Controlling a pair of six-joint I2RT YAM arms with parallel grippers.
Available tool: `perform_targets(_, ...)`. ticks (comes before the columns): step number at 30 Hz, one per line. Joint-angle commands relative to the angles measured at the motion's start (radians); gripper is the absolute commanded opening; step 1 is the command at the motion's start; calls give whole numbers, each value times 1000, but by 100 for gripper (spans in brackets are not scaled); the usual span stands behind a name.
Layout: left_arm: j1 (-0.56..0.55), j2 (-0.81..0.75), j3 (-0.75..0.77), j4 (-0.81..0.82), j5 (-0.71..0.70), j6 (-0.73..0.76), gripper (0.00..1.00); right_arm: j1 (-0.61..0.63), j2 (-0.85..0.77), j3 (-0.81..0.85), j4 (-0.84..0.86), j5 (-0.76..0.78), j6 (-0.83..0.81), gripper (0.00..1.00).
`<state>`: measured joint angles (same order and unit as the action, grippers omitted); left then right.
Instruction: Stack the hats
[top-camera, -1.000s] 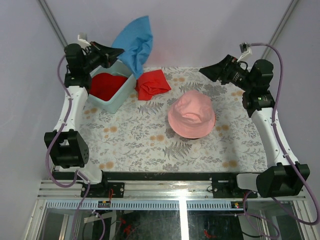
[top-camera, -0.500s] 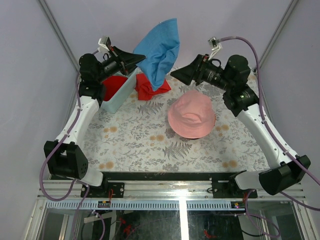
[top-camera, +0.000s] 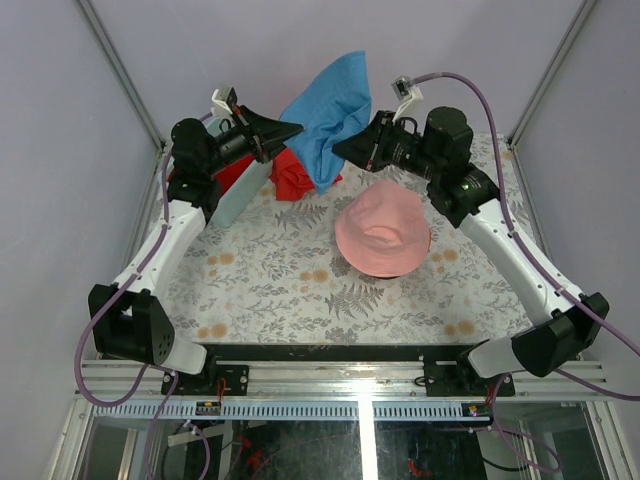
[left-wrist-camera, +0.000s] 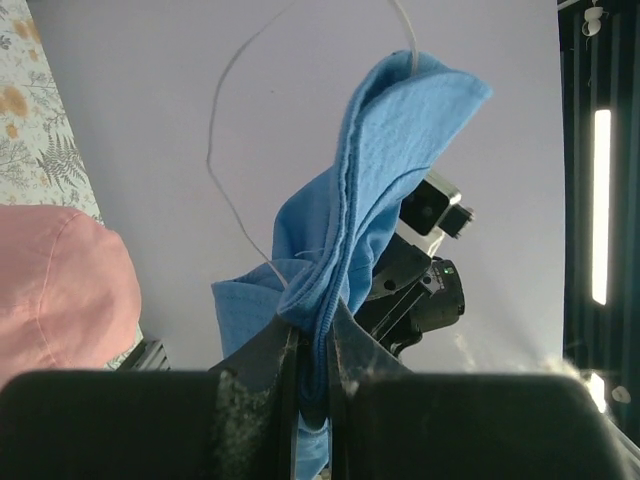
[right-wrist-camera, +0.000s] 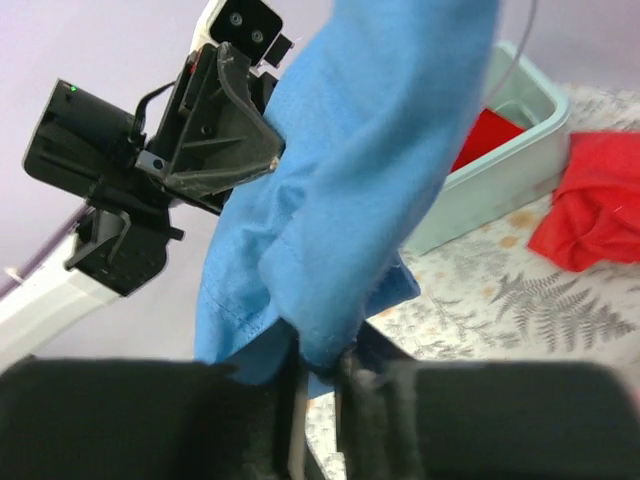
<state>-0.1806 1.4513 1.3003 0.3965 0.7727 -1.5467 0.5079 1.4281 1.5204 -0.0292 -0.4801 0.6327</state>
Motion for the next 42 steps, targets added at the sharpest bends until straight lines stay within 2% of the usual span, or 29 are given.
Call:
perform_targets(1, 10, -21, 7, 21, -14, 41, 4, 11, -16, 79, -22, 44, -26, 6)
perform_targets(2, 20, -16, 11, 1, -16, 60, 15, 11, -17, 92, -44, 45, -33, 3)
perform_targets(4, 50, -16, 17, -69, -25, 116, 49, 11, -19, 124, -101, 48, -51, 1)
perform_targets(6, 96, -28, 19, -155, -44, 185, 70, 10, -10, 190, -168, 35, -69, 0)
perform_targets(7, 120, -38, 13, -194, -55, 221, 80, 10, 1, 217, -217, 20, -75, 0)
perform_targets(9, 154, -46, -3, -214, -50, 259, 86, 10, 26, 276, -295, -9, -73, 0)
perform_targets(14, 167, -31, -81, -133, 2, 252, 92, 6, 75, 370, -399, -71, -42, 0)
perform_targets(22, 140, -13, -251, 207, 134, 67, 95, -6, 116, 398, -413, -119, 21, 0)
perform_targets(27, 91, -15, -387, 506, 81, -149, 99, -43, 103, 352, -305, -125, 116, 0)
perform_targets(32, 46, -26, -437, 572, 26, -192, 100, -78, 77, 300, -158, -138, 287, 0)
perform_targets(42, -32, 43, -427, 741, -84, -271, 100, -83, 86, 321, -114, -151, 374, 0)
